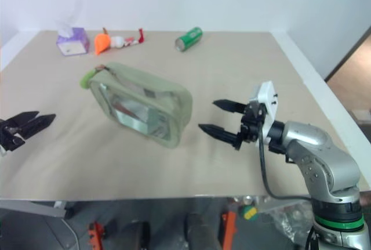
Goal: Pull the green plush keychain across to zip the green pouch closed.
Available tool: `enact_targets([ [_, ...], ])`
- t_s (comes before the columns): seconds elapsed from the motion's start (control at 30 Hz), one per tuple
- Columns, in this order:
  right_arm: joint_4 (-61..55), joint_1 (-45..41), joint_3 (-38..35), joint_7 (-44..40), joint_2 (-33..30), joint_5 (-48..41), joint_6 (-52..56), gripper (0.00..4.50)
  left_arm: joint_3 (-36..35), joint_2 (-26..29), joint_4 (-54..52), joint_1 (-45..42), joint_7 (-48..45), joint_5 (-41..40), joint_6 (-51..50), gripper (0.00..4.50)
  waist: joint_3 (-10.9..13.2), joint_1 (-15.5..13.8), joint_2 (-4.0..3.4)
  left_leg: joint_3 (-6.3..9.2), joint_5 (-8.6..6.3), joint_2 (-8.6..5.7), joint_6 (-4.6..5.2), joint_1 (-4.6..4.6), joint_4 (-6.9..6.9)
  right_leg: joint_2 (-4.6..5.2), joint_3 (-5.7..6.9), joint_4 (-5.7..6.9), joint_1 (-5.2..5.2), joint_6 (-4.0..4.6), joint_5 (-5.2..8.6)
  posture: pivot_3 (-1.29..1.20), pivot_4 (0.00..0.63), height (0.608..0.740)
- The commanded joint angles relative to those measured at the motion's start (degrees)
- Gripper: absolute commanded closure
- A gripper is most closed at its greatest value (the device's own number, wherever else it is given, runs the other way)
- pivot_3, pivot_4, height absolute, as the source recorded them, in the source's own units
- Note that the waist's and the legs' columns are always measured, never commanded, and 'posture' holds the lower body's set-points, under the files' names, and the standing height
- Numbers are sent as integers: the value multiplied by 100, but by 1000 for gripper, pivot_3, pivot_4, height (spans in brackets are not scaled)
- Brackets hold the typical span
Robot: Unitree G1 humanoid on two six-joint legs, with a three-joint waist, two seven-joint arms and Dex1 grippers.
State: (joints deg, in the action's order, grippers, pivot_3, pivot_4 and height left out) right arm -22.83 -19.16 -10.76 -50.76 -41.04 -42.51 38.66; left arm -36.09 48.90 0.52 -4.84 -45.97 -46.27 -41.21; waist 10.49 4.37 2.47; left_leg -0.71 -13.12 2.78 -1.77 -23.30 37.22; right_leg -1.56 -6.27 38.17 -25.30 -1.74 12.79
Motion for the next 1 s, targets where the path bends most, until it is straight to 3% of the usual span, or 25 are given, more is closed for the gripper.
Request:
enact_targets([
  [0.03,-238,-289,-144,-5,-151,-262,83,0,-269,33,-352,-50,-1,-219,-36,51,0,0,0,0,0,0,0,0,0,0,0,0,0,0,0,0,150,740],
  [0.13,-387,-875,-357,25,-214,-920,396,0,-264,116,-657,-406,64,-463,-86,51,7,0,0,-3,0,1,0,-4,7,1,-3,2,-4,-12,-10,0,150,740],
  [0.27,-572,-1253,-45,-12,-346,-984,536,0,12,298,-1097,-667,-104,-547,-154,51,0,-1,11,2,0,1,0,-1,7,-2,3,1,2,-13,-11,0,150,740],
  [0.6,39,-1867,1352,-63,172,352,-247,0,472,364,-1660,-982,-389,-748,-225,51,2,9,8,0,-5,2,-1,-2,5,-3,2,2,-1,-15,-6,0,150,740],
  [1.0,333,-1859,2182,-473,585,1230,-801,0,495,253,-1994,-960,-193,-1043,-311,51,2,-2,8,3,-6,2,-1,-6,7,-3,2,2,-2,-17,-6,0,150,740],
])
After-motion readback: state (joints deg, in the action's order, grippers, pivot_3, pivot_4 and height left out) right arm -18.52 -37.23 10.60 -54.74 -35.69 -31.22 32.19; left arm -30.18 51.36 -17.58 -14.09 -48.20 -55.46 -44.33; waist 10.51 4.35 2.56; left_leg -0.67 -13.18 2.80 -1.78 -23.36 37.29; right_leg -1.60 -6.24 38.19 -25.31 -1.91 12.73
